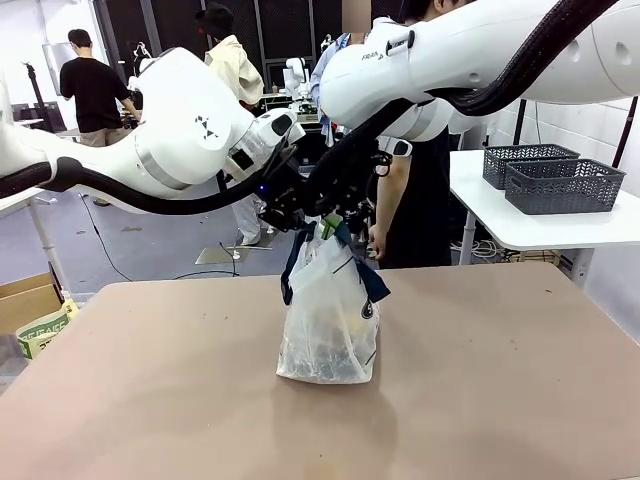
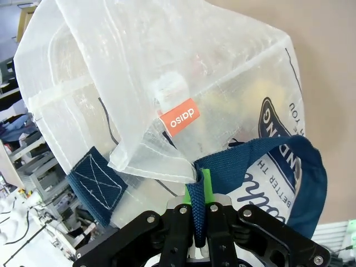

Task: Transfer purchased items from the store into the shopping bag.
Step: Move the Reusable shopping bag to the right side of the table.

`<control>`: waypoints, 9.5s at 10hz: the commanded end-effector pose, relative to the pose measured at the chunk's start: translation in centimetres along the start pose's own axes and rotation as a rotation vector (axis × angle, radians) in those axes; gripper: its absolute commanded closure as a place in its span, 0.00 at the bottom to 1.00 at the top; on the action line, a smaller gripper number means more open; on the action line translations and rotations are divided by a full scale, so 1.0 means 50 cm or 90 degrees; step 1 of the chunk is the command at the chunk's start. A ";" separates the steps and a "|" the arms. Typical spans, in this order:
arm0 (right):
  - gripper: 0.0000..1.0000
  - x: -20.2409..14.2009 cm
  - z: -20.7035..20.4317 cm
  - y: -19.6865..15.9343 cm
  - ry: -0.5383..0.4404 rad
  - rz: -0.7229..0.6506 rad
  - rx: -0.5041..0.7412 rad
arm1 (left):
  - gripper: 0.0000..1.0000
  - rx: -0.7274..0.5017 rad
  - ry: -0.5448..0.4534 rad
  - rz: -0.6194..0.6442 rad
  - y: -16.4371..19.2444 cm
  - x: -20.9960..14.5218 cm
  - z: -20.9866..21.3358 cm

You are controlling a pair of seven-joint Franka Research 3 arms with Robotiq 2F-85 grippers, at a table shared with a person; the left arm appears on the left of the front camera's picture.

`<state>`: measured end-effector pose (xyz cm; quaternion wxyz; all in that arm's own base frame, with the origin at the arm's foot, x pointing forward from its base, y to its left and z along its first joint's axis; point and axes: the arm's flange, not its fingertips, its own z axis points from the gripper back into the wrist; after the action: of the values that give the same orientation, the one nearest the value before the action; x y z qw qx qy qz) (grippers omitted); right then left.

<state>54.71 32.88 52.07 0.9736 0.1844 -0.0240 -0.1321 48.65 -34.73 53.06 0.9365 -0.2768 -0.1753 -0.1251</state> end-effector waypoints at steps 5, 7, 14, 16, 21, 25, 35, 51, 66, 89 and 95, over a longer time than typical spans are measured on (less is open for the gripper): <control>1.00 -0.003 -0.001 0.020 0.006 -0.013 0.008 | 0.00 -0.038 -0.008 -0.004 0.010 -0.021 -0.001; 1.00 -0.002 -0.002 0.021 0.007 -0.015 0.007 | 0.00 -0.048 -0.022 0.000 0.006 -0.021 0.000; 1.00 -0.007 -0.006 0.023 0.014 -0.018 0.011 | 0.00 0.005 0.001 -0.010 0.001 -0.043 -0.045; 1.00 -0.007 -0.008 0.023 0.016 -0.019 0.011 | 0.28 0.023 -0.016 -0.034 -0.007 -0.050 -0.043; 1.00 -0.006 -0.010 0.021 0.022 -0.018 0.012 | 1.00 0.041 -0.017 -0.044 -0.008 -0.052 -0.039; 1.00 -0.004 -0.006 0.019 0.028 -0.021 0.019 | 1.00 0.079 -0.027 -0.071 -0.008 -0.050 -0.023; 1.00 0.024 -0.012 -0.008 0.090 0.076 0.136 | 1.00 0.068 -0.017 -0.084 -0.012 -0.045 -0.027; 0.00 0.216 0.105 -0.341 -0.102 0.457 0.348 | 1.00 0.068 -0.017 -0.084 -0.012 -0.045 -0.027; 0.00 0.148 0.272 -0.416 -0.274 0.691 0.248 | 1.00 0.138 0.011 -0.106 -0.028 -0.024 -0.025; 0.00 0.148 0.272 -0.416 -0.274 0.691 0.248 | 1.00 0.436 -0.134 -0.041 0.602 -0.132 0.495; 0.00 0.148 0.272 -0.416 -0.274 0.691 0.248 | 1.00 0.418 -0.107 0.014 0.645 -0.173 0.444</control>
<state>55.21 7.23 56.99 0.8189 0.2948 -0.3358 0.3603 45.70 5.31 51.58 0.9584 0.0224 -0.2835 -0.0250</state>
